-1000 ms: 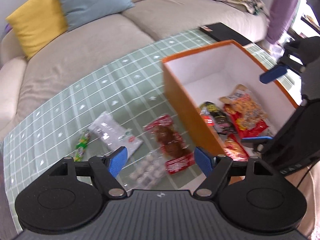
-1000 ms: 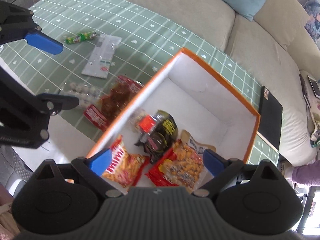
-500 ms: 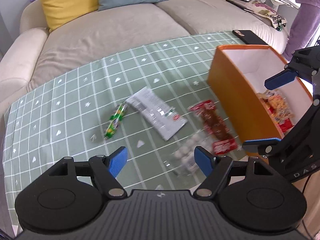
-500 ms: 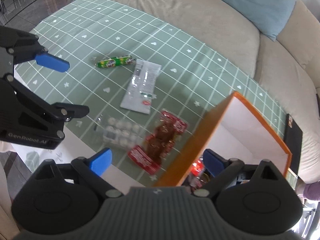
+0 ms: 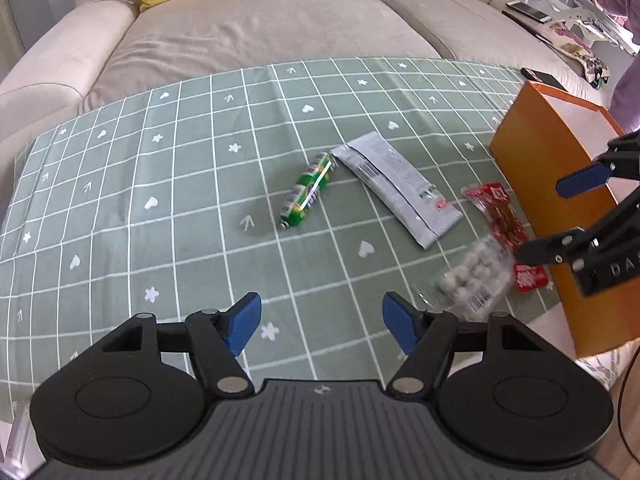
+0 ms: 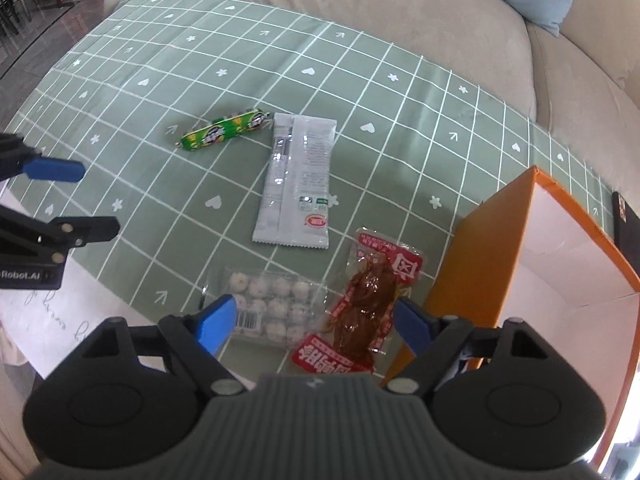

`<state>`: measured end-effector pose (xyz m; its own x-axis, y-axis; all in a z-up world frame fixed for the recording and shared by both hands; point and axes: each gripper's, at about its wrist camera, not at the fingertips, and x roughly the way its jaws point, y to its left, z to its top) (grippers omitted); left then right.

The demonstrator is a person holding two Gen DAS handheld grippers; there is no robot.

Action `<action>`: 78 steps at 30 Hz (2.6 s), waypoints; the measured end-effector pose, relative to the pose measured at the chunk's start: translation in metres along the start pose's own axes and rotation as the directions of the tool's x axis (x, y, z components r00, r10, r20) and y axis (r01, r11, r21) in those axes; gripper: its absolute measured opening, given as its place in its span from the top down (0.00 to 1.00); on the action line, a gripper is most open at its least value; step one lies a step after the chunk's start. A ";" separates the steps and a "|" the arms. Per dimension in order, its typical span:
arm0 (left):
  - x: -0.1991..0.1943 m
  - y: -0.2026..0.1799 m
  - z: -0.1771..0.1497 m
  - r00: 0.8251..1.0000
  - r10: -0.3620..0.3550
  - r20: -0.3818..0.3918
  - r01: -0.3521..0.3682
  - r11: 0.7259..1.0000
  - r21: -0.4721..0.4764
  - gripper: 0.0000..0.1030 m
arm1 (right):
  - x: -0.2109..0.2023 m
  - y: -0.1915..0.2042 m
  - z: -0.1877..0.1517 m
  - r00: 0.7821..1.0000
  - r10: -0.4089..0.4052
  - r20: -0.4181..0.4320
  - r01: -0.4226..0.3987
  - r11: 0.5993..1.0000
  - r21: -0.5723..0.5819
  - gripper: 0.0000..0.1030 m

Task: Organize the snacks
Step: 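Move both tools back over the remaining snacks on the table, then grasp the green candy roll with the left tool while the right tool grasps the white wrapped bar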

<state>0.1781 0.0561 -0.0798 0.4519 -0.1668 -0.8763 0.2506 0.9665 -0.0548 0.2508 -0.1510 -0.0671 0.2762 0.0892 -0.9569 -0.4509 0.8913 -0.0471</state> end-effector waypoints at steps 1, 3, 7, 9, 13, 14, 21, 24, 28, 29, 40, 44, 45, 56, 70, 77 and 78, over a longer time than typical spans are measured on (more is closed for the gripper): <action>0.002 0.002 0.001 1.000 0.002 0.009 -0.002 1.000 -0.005 0.21 | 0.004 -0.002 0.002 1.000 0.008 -0.005 -0.008 1.000 0.015 0.26; 0.006 0.005 0.005 1.000 0.002 0.023 -0.002 1.000 -0.009 0.21 | 0.012 -0.006 0.006 0.999 0.030 -0.017 -0.029 0.999 0.045 0.27; 0.020 0.003 0.017 0.998 0.025 0.049 -0.028 0.998 0.049 0.19 | 0.028 -0.007 0.015 0.999 0.049 -0.014 -0.048 0.997 0.066 0.27; 0.028 0.002 0.024 0.995 0.062 0.073 -0.068 0.995 0.079 0.19 | 0.035 -0.007 0.021 0.998 0.061 0.002 -0.061 0.995 0.078 0.26; 0.053 -0.001 0.032 0.985 0.133 0.111 -0.144 0.985 0.098 0.20 | 0.052 -0.006 0.036 0.996 0.065 0.053 -0.071 0.991 0.114 0.20; 0.060 -0.002 0.033 0.983 0.143 0.112 -0.155 0.983 0.101 0.21 | 0.057 -0.005 0.040 0.996 0.058 0.063 -0.065 0.991 0.121 0.16; 0.088 -0.002 0.038 0.981 0.154 0.118 -0.170 0.976 0.135 0.21 | 0.090 -0.001 0.058 0.997 0.071 0.041 -0.075 0.990 0.123 0.12; 0.096 -0.005 0.041 0.979 0.169 0.116 -0.187 0.967 0.174 0.23 | 0.100 0.002 0.061 0.998 0.044 0.047 -0.048 0.994 0.094 0.12; 0.103 -0.005 0.047 0.979 0.164 0.120 -0.185 0.965 0.188 0.23 | 0.109 -0.005 0.065 0.998 0.041 0.042 -0.046 0.991 0.126 0.12; 0.104 -0.005 0.048 0.979 0.163 0.119 -0.183 0.965 0.186 0.23 | 0.111 -0.008 0.066 0.998 0.044 0.040 -0.049 0.989 0.141 0.12; 0.103 -0.006 0.048 0.992 0.082 0.091 -0.092 0.989 0.114 0.68 | 0.108 0.002 0.069 0.997 0.033 0.070 -0.040 0.994 0.102 0.37; 0.098 -0.006 0.046 0.995 0.090 0.045 -0.093 0.993 0.075 0.71 | 0.102 0.013 0.068 0.997 0.021 0.074 -0.026 0.997 0.072 0.52; 0.096 -0.004 0.044 0.995 0.090 0.031 -0.092 0.994 0.053 0.71 | 0.101 0.015 0.067 0.997 0.017 0.075 -0.022 0.997 0.071 0.53; 0.067 0.014 0.009 0.984 0.086 -0.155 -0.101 0.991 -0.093 0.72 | 0.087 0.035 0.035 0.996 0.061 0.064 -0.066 0.995 0.069 0.55; 0.055 0.033 -0.013 0.996 0.067 -0.052 -0.072 0.993 -0.096 0.36 | 0.090 0.043 0.021 0.991 0.079 0.107 -0.087 0.993 0.078 0.20; 0.059 0.029 -0.006 0.992 0.110 -0.069 -0.117 0.987 -0.108 0.58 | 0.093 0.046 0.031 0.989 0.045 0.139 -0.054 0.997 0.059 0.33; 0.060 0.029 -0.005 0.991 0.111 -0.076 -0.119 0.986 -0.119 0.60 | 0.092 0.047 0.031 0.989 0.046 0.144 -0.054 0.997 0.055 0.40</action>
<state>0.2082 0.0749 -0.1366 0.4108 -0.0436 -0.9107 0.0913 0.9958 -0.0064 0.2815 -0.0869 -0.1486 0.3747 0.1930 -0.9068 -0.4179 0.9082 0.0207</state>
